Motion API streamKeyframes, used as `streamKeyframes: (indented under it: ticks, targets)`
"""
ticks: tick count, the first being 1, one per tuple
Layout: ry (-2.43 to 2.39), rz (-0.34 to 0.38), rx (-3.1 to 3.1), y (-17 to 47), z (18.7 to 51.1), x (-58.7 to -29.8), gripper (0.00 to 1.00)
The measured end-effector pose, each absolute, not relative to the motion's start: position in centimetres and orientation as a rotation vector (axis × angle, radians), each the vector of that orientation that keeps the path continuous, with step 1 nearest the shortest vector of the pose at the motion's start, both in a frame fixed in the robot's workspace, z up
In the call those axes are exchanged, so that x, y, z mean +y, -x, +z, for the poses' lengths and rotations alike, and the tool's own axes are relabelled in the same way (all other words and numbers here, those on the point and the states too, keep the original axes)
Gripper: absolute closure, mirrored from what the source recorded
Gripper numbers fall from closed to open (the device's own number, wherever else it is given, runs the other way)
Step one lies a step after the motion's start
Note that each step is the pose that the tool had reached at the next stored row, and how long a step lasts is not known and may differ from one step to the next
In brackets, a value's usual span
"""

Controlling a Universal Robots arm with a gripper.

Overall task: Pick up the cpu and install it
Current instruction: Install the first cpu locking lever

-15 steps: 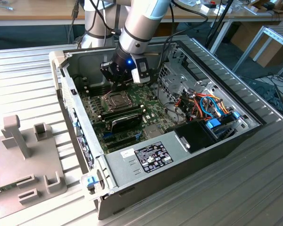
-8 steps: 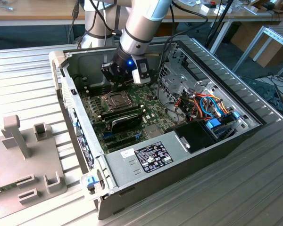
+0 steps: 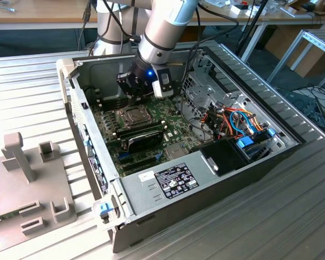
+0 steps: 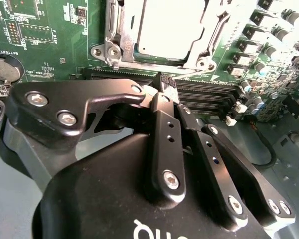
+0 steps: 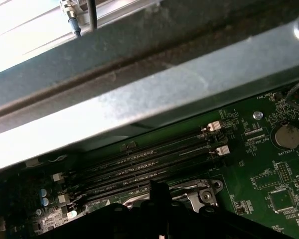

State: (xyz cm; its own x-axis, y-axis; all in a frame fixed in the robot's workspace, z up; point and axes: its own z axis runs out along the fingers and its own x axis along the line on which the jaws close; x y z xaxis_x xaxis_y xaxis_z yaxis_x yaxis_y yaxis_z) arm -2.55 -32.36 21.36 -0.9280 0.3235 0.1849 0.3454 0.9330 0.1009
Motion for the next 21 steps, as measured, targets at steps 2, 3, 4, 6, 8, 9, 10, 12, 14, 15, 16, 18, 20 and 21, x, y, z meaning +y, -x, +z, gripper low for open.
streamKeyframes:
  ticks: [2,3,4,6,8,9,10,12,14,15,16,18,20,21]
  targets:
    - [0.511,-0.197,-2.925,2.49,21.3,-32.36,0.89]
    - [0.511,-0.197,-2.925,2.48,21.28,-32.36,0.89]
    - [0.512,-0.197,-2.925,2.47,21.25,-32.36,0.89]
    - [0.512,-0.197,-2.925,2.44,21.18,-32.35,0.89]
    - [0.512,-0.197,-2.925,2.44,21.11,-32.27,0.89]
    - [0.512,-0.197,-2.925,2.44,21.09,-32.19,0.89]
    - [0.512,-0.197,-2.925,2.44,21.08,-32.15,0.89]
    - [0.512,-0.197,-2.925,2.4,21.02,-32.11,0.89]
    - [0.512,-0.197,-2.925,2.35,20.96,-32.11,0.89]
    - [0.513,-0.197,-2.925,2.33,20.94,-32.11,0.89]
    - [0.513,-0.197,-2.925,2.3,20.92,-32.11,0.89]
    - [0.513,-0.197,-2.925,2.24,20.86,-32.11,0.89]
    - [0.513,-0.197,-2.925,2.19,20.82,-32.11,0.89]
    - [0.514,-0.197,-2.925,2.17,20.79,-32.1,0.89]
